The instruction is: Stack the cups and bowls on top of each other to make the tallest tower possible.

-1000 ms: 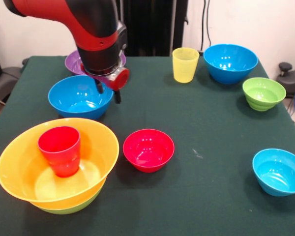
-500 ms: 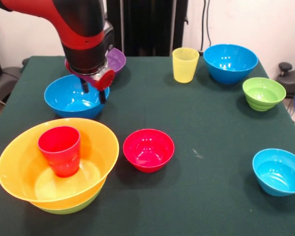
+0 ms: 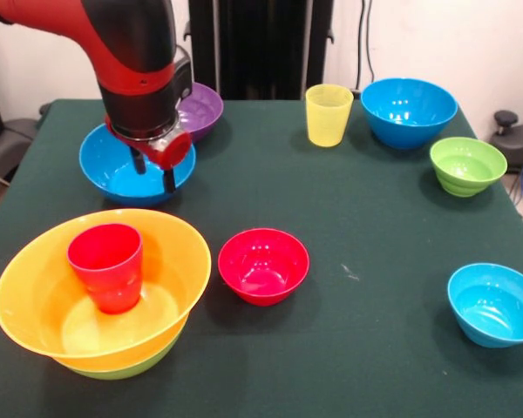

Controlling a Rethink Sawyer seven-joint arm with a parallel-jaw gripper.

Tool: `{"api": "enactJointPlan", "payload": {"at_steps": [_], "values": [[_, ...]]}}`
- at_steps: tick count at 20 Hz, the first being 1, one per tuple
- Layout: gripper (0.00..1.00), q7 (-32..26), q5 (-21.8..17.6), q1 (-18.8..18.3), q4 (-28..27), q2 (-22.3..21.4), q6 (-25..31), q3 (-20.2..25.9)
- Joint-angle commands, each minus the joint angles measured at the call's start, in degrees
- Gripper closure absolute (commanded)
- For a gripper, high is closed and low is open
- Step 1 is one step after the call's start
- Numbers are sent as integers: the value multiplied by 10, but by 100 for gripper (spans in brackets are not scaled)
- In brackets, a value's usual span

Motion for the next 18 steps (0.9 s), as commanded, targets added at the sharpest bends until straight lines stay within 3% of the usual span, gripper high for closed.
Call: {"api": "enactJointPlan", "payload": {"at_steps": [1,8,18], "values": [[0,-3,-29,-4,-13,65,-75,38],[0,-9,-24,-4,-18,77,-89,41],[0,-19,-10,5,-15,39,-16,33]]}}
